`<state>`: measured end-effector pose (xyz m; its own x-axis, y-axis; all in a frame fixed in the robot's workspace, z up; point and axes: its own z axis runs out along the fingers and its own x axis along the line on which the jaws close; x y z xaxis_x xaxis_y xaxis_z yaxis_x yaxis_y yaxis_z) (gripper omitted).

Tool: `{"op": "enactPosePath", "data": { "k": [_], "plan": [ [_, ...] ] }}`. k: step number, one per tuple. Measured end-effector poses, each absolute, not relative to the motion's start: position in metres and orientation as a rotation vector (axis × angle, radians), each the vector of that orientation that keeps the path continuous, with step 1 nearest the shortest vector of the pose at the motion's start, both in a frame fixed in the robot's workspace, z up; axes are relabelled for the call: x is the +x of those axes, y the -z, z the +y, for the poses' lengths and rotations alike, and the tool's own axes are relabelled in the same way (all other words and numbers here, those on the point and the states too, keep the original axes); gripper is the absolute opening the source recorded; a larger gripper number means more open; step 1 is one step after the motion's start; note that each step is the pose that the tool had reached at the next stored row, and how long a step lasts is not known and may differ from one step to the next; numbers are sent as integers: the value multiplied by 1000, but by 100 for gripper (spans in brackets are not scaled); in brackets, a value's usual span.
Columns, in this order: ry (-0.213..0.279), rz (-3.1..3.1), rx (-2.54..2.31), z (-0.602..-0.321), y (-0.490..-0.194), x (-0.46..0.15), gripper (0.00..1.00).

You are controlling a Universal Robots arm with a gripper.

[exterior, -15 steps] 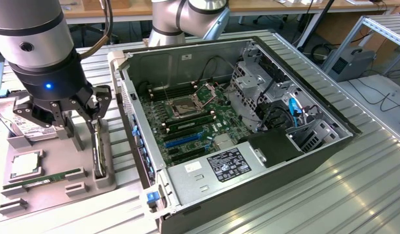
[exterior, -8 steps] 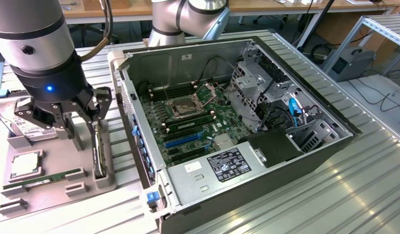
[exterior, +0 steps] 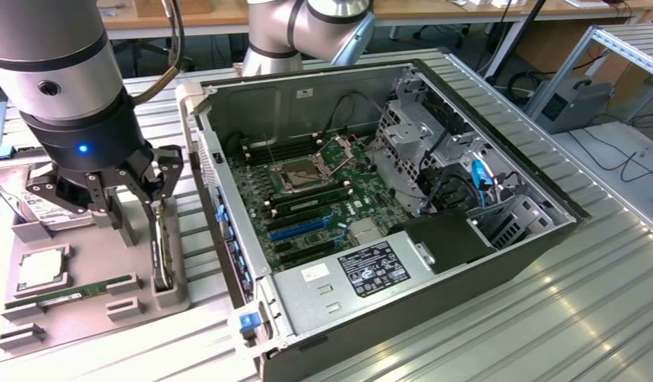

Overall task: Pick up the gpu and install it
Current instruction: 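Pick up the gpu and move the gpu toward the slot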

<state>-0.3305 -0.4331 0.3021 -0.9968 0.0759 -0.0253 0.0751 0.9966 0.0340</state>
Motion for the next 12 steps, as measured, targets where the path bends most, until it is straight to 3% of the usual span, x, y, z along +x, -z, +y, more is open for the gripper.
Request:
{"op": "enactPosePath", "data": {
  "k": [12],
  "plan": [
    [-51,3112,118,-433,-295,-330,42]
  ]
}}
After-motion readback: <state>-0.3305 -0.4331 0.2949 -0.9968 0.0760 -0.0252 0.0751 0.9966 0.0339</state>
